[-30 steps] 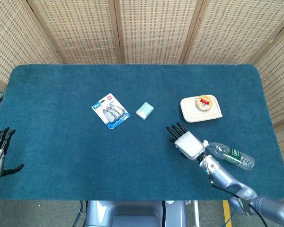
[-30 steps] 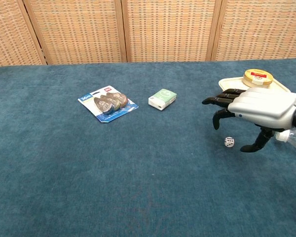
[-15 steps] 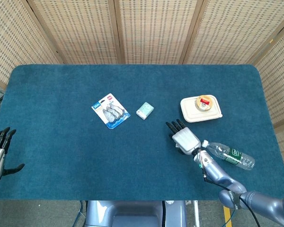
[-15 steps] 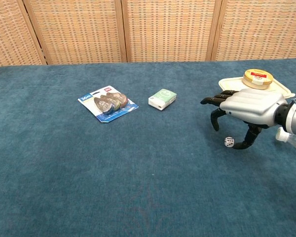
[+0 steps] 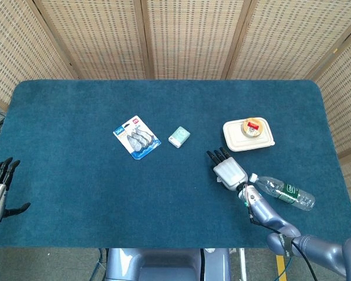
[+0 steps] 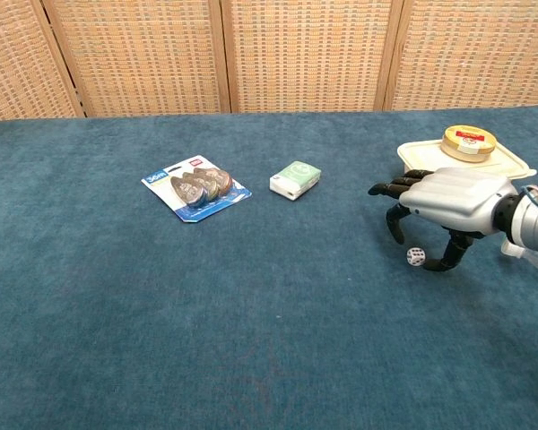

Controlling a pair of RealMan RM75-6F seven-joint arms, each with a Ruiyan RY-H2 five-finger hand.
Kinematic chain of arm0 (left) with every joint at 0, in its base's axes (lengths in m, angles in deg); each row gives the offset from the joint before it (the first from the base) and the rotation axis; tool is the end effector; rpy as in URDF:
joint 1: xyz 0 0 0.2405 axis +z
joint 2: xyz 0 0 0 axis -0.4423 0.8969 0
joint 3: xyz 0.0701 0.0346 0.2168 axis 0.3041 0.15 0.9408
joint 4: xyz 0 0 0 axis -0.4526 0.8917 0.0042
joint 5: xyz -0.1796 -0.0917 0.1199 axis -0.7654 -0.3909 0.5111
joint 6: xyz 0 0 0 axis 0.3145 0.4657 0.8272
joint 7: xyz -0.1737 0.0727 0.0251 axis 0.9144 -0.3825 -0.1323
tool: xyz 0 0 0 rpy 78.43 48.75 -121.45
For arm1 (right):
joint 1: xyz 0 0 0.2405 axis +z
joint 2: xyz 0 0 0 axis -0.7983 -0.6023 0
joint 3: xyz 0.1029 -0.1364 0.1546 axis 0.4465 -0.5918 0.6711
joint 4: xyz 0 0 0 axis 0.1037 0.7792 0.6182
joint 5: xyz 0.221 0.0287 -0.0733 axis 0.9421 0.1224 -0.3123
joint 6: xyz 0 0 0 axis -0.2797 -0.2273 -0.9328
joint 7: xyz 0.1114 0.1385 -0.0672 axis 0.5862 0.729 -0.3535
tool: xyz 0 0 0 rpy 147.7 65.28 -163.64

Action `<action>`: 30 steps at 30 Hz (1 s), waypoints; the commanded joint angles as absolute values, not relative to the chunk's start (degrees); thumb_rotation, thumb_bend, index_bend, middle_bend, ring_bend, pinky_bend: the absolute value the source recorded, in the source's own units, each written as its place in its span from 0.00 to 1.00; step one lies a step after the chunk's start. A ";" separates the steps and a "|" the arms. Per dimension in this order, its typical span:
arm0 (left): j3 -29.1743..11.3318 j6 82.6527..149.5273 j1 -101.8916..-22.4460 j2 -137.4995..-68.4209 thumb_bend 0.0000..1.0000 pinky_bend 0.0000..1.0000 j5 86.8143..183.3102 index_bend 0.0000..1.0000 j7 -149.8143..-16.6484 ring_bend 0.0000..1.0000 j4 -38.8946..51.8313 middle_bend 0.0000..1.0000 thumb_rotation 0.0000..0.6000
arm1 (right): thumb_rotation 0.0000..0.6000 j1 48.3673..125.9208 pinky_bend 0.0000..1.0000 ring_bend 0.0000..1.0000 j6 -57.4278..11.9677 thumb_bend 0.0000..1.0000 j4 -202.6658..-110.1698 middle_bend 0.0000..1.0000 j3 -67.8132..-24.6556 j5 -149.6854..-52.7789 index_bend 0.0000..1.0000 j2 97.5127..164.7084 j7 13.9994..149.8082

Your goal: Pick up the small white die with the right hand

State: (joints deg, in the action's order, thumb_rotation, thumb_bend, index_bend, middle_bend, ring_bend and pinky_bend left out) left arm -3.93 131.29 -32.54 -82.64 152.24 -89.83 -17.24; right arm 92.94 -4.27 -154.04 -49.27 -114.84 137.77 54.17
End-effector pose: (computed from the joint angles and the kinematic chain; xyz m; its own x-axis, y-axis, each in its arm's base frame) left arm -0.3078 0.2330 0.1171 0.4436 0.0992 0.8907 0.8883 0.0832 -0.4516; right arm -0.1758 -0.3738 -0.0796 0.7718 -0.1930 0.6058 -0.6027 -0.5255 0.6005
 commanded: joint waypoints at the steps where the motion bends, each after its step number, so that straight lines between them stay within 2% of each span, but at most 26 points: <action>1: -3.93 131.28 -32.56 -82.64 0.06 0.00 152.21 0.00 -89.88 0.00 -17.26 0.00 1.00 | 1.00 93.08 0.00 0.00 -4.27 0.31 -154.02 0.00 -49.39 -114.47 0.42 137.83 54.24; 5: -3.91 131.30 -32.57 -82.68 0.06 0.00 152.15 0.00 -89.96 0.00 -17.28 0.00 1.00 | 1.00 93.35 0.00 0.00 -4.21 0.32 -153.72 0.00 -49.53 -113.83 0.45 137.97 53.99; 11: -3.93 131.33 -32.59 -82.64 0.06 0.00 152.02 0.00 -89.92 0.00 -17.33 0.00 1.00 | 1.00 93.68 0.00 0.00 -4.54 0.36 -153.09 0.00 -49.95 -113.06 0.55 138.36 53.34; 21: -3.91 131.40 -32.60 -82.56 0.06 0.00 151.94 0.00 -89.83 0.00 -17.40 0.00 1.00 | 1.00 94.03 0.00 0.00 -5.97 0.37 -154.81 0.00 -50.39 -113.35 0.58 137.51 53.58; 30: -3.75 131.75 -32.43 -82.12 0.06 0.00 152.46 0.00 -88.92 0.00 -17.65 0.00 1.00 | 1.00 94.71 0.00 0.00 -11.66 0.39 -173.54 0.00 -46.73 -114.80 0.58 127.23 50.00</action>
